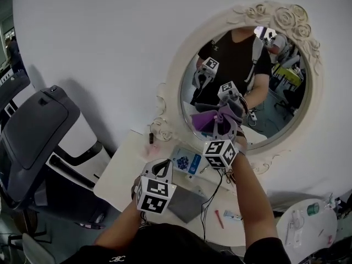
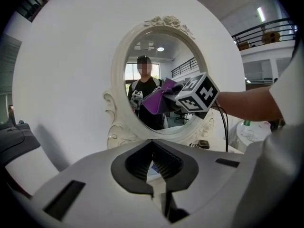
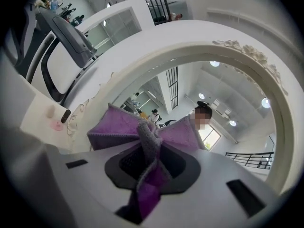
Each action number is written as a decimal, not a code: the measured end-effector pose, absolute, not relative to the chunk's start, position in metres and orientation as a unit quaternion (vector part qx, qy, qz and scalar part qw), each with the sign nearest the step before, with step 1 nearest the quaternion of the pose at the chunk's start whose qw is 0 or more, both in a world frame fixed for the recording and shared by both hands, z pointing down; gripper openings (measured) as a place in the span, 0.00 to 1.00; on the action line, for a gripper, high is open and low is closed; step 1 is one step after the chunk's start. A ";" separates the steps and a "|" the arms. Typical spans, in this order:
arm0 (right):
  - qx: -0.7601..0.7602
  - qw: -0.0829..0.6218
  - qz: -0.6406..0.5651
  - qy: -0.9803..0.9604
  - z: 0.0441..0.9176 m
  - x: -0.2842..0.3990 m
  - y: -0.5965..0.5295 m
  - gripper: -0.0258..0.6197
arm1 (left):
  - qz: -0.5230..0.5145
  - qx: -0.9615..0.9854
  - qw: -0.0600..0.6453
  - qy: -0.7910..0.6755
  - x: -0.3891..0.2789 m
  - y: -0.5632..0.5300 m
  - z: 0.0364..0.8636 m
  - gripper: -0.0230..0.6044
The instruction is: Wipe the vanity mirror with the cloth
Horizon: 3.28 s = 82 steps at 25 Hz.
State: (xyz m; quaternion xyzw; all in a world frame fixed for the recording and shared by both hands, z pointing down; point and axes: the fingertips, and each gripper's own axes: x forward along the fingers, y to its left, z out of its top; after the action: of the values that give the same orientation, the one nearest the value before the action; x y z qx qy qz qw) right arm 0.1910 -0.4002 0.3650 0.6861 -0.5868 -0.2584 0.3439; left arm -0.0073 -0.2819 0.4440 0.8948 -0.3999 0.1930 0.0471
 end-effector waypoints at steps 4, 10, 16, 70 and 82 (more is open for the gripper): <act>0.716 0.338 -0.249 -0.557 0.351 0.242 -0.371 0.16 | 0.196 0.906 0.044 -0.374 0.015 -0.279 0.445 0.05; 0.774 0.311 -0.192 -0.517 0.345 0.323 -0.323 0.16 | 0.204 0.916 0.041 -0.343 0.041 -0.275 0.449 0.04; 0.816 0.318 -0.155 -0.458 0.346 0.370 -0.294 0.15 | 0.212 0.924 0.035 -0.316 0.065 -0.269 0.452 0.04; 0.695 -0.034 0.008 -0.718 0.391 0.136 -0.312 0.11 | 0.169 0.885 0.063 -0.428 -0.029 -0.296 0.453 0.04; 0.821 0.013 -0.006 -0.571 0.422 0.223 -0.189 0.11 | 0.136 0.947 0.065 -0.285 0.080 -0.265 0.450 0.04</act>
State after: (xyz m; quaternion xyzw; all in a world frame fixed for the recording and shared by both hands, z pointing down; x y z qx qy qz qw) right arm 0.2230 -0.1889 0.4222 0.8212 -0.5705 -0.0065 0.0128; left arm 0.0805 -0.2652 0.4502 0.9466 -0.2854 0.1356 0.0647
